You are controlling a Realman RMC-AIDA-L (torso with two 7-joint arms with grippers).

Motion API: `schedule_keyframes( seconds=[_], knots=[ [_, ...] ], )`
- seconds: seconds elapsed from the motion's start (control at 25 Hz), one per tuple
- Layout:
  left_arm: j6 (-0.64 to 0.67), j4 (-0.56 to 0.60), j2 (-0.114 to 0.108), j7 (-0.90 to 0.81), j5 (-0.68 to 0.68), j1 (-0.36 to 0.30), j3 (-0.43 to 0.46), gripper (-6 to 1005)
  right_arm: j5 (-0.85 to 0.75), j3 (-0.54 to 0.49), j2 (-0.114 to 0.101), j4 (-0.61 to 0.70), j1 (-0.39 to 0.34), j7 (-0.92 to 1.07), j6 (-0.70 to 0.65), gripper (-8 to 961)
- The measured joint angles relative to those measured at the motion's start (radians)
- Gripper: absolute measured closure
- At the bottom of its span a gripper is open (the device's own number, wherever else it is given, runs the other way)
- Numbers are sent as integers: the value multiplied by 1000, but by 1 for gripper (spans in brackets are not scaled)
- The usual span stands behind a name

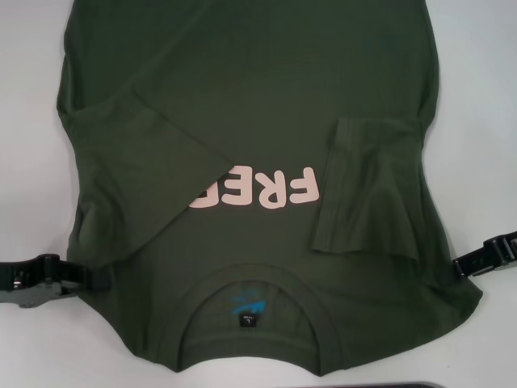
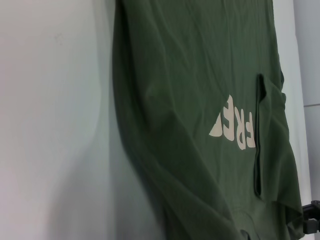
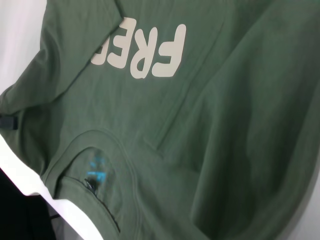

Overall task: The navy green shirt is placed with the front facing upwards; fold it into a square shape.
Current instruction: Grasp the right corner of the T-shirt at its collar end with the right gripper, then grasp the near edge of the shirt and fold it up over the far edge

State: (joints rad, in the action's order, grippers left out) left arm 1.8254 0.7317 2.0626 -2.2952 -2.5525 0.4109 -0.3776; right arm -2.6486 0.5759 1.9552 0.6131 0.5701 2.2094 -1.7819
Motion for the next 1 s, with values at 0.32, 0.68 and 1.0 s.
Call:
schedule_keyframes(
  seconds=[0.32, 0.68, 1.0],
  knots=[
    [2, 0, 1, -2, -5, 6, -3, 991, -2, 1, 0, 0, -8, -1, -4, 775],
    [73, 0, -3, 77, -8, 8, -10, 990, -4, -3, -12, 24, -23, -8, -3, 931],
    [117, 0, -4, 118, -12, -10, -81, 989, 2, -13, -12, 70, -41, -46, -62, 942]
  ],
)
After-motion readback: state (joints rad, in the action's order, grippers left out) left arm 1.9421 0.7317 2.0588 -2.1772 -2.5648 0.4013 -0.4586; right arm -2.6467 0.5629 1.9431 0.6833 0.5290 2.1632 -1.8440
